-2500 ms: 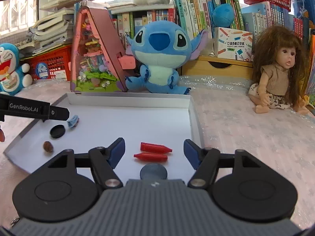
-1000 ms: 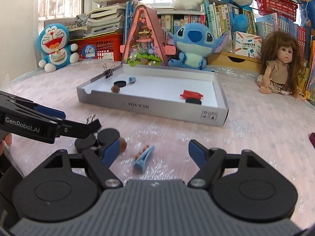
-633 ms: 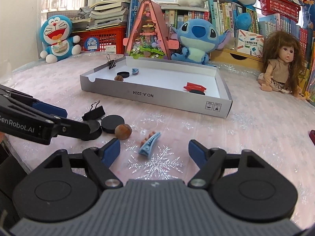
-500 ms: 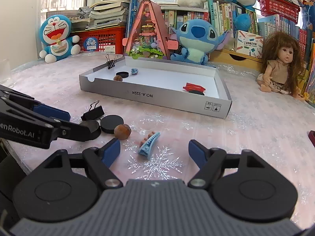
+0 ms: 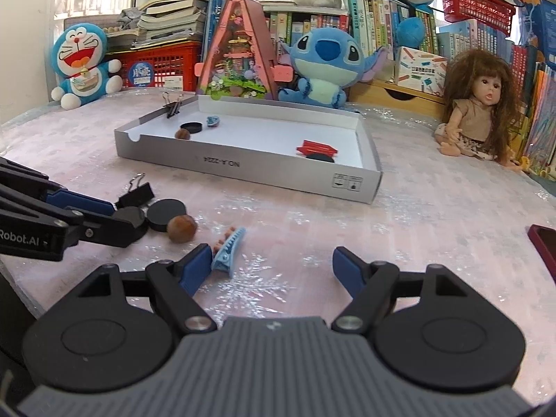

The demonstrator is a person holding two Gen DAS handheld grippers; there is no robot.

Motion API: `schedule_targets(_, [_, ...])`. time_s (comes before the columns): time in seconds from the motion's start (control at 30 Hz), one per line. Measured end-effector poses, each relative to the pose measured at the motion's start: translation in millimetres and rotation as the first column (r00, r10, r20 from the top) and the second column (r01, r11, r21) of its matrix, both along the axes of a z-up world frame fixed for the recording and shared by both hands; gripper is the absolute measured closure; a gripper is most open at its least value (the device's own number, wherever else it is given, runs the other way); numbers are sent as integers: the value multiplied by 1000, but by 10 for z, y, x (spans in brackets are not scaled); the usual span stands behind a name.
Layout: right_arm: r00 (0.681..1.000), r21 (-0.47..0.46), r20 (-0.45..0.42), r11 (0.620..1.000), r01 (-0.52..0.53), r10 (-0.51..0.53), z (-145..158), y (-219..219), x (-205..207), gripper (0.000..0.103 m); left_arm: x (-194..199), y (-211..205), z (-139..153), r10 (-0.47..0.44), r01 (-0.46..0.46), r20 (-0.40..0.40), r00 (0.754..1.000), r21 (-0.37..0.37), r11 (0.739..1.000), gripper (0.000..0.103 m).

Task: Organize rigid objects
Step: 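Grasp a black puck with the left tool while the right tool grasps a blue hair clip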

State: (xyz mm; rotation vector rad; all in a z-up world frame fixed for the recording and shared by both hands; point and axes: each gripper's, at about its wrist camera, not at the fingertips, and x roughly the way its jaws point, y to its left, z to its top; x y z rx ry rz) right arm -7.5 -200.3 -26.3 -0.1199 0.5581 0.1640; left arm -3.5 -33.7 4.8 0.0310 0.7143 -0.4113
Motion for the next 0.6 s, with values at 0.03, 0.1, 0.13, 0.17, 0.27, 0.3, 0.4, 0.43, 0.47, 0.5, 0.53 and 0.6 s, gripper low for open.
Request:
schedule_targets(0.03, [1000,-3,0,1000,5,-5,1,-18,-3,18,-1,-1,1,1,-1,0,1000,0,1000,74])
schedule_targets(0.1, [1000,-10,0,1000,19,-19,2,-56,-4,18,6,4,2,9,-9,2,1000,2,1000,74])
schedule_targets(0.13, [1000,-13,-1,1000,27,-27,2,-76,-1,18,10,10,3,11,-11,1,1000,3,1000,74])
schedule_targets(0.17, [999,-15,-2,999,38,-38,4,-98,0,18,16,16,3,14,-14,1,1000,2,1000,74])
schedule_targets(0.27, [996,-32,-3,995,90,-90,4,-155,20,18,29,29,3,24,-24,6,1000,8,1000,74])
schedule_targets(0.3, [994,-34,-4,993,111,-112,2,-173,31,18,35,33,2,29,-29,8,1000,11,1000,74])
schedule_targets(0.4, [987,-18,-12,987,159,-159,12,-237,56,18,55,51,0,42,-42,9,999,12,999,74])
schedule_targets(0.43, [987,-6,-14,988,157,-157,19,-248,54,18,57,51,0,43,-43,8,999,12,999,74])
schedule_targets(0.47, [989,7,-17,989,147,-147,27,-250,47,18,56,51,0,42,-42,9,999,13,999,74])
schedule_targets(0.5, [991,14,-17,991,135,-135,33,-241,41,18,58,46,1,41,-41,11,999,16,999,74])
schedule_targets(0.53, [993,13,-16,993,119,-119,37,-213,33,18,60,40,1,40,-40,13,999,19,999,74])
schedule_targets(0.6, [996,5,-16,996,92,-92,43,-148,31,18,62,27,-3,38,-38,17,999,23,999,74])
